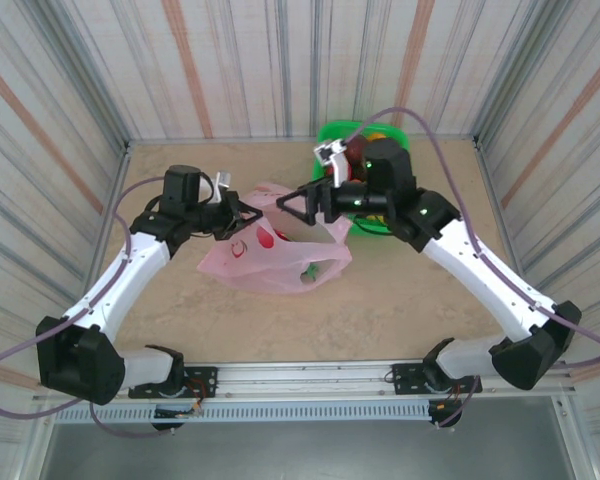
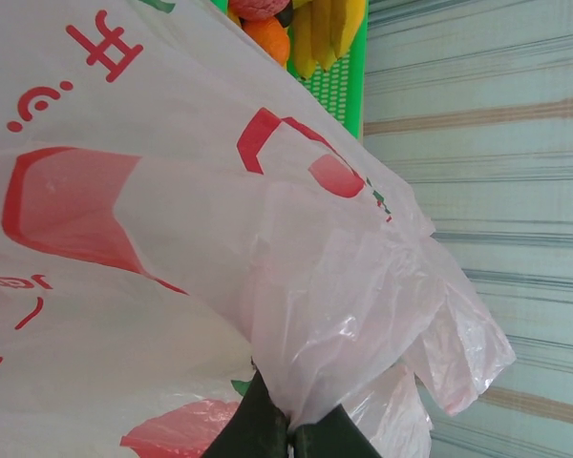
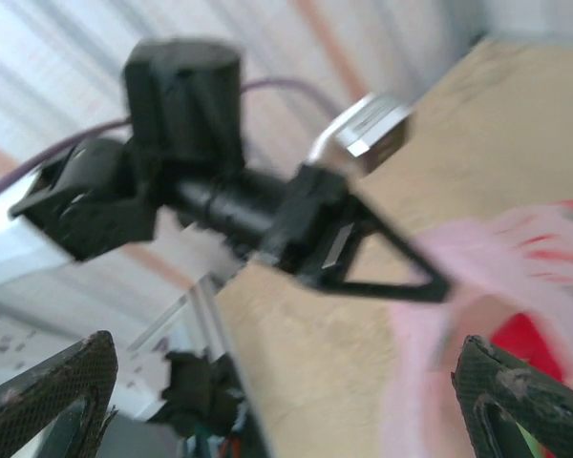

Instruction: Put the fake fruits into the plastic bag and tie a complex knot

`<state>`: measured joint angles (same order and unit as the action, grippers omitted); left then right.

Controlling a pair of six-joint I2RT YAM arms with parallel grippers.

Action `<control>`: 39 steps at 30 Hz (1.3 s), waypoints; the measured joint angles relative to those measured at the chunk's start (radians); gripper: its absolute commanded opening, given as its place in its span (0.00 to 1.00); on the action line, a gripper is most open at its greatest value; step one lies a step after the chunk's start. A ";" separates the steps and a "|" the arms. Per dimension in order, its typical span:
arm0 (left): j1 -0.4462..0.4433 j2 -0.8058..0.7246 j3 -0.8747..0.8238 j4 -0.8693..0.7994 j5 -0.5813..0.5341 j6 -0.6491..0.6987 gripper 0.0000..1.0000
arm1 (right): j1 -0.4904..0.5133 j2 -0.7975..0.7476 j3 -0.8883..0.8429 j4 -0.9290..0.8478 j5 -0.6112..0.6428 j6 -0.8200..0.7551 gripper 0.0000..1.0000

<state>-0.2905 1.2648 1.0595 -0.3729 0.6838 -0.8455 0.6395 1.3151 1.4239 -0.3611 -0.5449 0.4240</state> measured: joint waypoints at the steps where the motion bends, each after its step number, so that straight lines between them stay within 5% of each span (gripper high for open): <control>1: 0.003 0.000 0.002 -0.006 0.000 0.003 0.00 | -0.046 -0.006 0.000 -0.020 0.016 -0.011 0.90; 5: 0.026 0.000 0.013 -0.024 0.000 0.009 0.00 | -0.216 0.005 -0.013 -0.113 0.105 -0.050 0.89; 10: 0.044 0.000 0.029 -0.032 0.000 0.011 0.00 | -0.306 0.122 -0.027 -0.184 0.221 -0.097 0.83; 23: 0.049 0.023 0.067 -0.061 0.004 0.012 0.00 | -0.319 0.652 0.151 -0.200 0.483 -0.208 0.69; 39: 0.050 0.026 0.087 -0.081 0.004 0.022 0.00 | -0.339 0.875 0.376 -0.212 0.573 -0.275 0.68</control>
<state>-0.2409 1.2907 1.1461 -0.4538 0.6876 -0.8238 0.3004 2.1899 1.8000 -0.5728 0.0284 0.1486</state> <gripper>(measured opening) 0.048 0.683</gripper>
